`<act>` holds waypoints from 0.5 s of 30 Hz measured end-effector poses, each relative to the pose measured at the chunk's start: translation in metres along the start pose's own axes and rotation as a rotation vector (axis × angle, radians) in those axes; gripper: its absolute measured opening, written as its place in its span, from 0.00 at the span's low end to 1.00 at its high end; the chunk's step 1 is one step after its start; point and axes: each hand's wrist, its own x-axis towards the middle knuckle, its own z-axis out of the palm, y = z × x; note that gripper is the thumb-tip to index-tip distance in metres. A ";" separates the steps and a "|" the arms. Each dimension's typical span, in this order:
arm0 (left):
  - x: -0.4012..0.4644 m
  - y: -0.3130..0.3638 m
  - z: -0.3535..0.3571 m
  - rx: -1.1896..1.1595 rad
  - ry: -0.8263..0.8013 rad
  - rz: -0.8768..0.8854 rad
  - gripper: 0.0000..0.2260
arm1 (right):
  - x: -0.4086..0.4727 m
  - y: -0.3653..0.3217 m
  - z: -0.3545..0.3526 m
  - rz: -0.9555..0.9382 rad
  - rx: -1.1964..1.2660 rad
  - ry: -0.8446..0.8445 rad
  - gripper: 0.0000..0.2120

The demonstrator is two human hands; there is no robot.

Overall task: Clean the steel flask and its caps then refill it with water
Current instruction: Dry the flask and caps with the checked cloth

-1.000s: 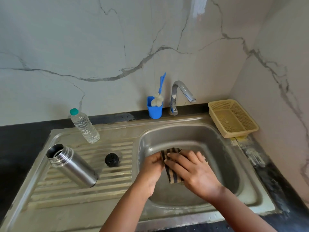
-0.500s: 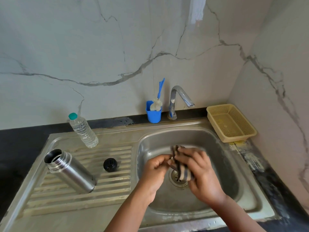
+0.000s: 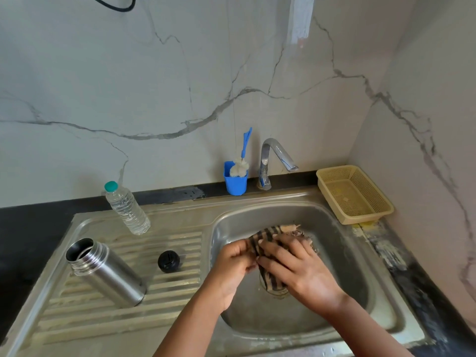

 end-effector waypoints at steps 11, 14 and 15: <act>-0.007 0.007 -0.005 0.141 -0.221 0.111 0.11 | 0.011 0.002 -0.007 0.669 0.735 0.105 0.32; -0.004 0.011 -0.003 0.015 -0.126 0.055 0.11 | 0.005 0.001 0.001 0.258 0.261 0.093 0.20; -0.003 0.010 -0.002 0.026 -0.103 0.060 0.12 | 0.003 0.000 0.004 0.169 0.146 0.065 0.20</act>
